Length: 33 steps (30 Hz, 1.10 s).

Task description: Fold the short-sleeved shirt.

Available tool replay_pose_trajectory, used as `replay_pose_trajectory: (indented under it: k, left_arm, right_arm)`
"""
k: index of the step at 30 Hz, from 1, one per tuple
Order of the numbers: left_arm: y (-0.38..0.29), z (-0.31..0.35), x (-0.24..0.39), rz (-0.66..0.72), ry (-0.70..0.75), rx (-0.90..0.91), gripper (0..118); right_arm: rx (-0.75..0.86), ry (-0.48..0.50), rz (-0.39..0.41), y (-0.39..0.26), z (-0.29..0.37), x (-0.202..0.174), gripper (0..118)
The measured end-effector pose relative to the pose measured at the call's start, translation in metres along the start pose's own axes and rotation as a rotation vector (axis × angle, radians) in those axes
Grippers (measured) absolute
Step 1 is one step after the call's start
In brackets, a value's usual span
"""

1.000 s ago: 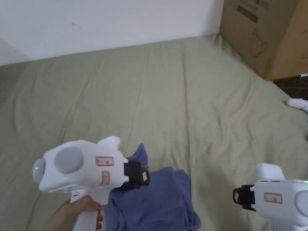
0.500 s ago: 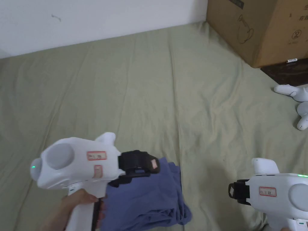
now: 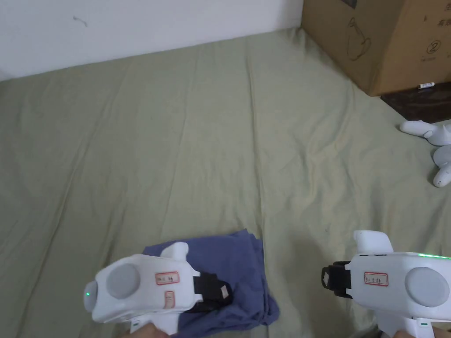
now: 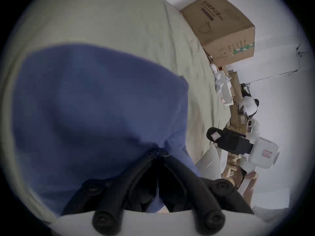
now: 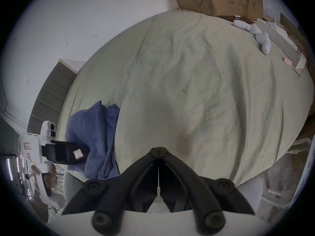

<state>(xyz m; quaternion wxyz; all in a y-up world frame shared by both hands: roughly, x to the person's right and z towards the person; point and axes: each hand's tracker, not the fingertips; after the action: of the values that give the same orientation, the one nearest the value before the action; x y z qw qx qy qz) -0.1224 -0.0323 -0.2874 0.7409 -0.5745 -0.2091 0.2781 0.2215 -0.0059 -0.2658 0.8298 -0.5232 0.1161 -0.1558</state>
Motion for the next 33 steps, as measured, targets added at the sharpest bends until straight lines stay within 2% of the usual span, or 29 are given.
replay_pose_trajectory:
  k: [2, 5, 11, 19, 22, 24, 26, 30, 33]
  left_arm:
    - [-0.003, -0.009, 0.010, -0.007, -0.035, -0.014, 1]
    - [-0.002, -0.021, 0.027, -0.123, 0.045, -0.038, 1]
    - [-0.002, -0.026, 0.054, -0.211, 0.045, -0.034, 1]
    - [-0.006, -0.034, 0.059, -0.209, 0.016, -0.067, 1]
    - [-0.003, -0.010, 0.053, -0.186, -0.073, -0.021, 1]
    - [0.002, 0.023, 0.038, -0.127, -0.171, 0.035, 1]
    - [0.004, 0.060, 0.023, -0.097, -0.210, 0.131, 1]
    - [0.001, 0.132, -0.025, -0.039, -0.179, 0.284, 1]
    - [-0.012, 0.162, -0.064, 0.019, -0.106, 0.331, 1]
  right_arm:
    - [0.002, 0.000, -0.002, 0.000, 0.001, 0.004, 1]
    - [0.006, -0.008, -0.018, -0.001, 0.003, 0.010, 1]
    - [0.003, -0.016, -0.036, -0.003, 0.002, 0.015, 1]
    - [0.003, -0.024, 0.000, -0.003, 0.009, -0.002, 1]
    - [0.017, -0.022, 0.036, 0.002, 0.018, -0.016, 1]
    - [0.041, 0.002, 0.069, 0.008, 0.026, -0.030, 1]
    - [0.062, 0.022, 0.105, 0.014, 0.033, -0.047, 1]
    - [0.090, 0.076, 0.193, 0.026, 0.038, -0.090, 1]
    - [0.079, 0.135, 0.247, 0.031, 0.028, -0.123, 1]
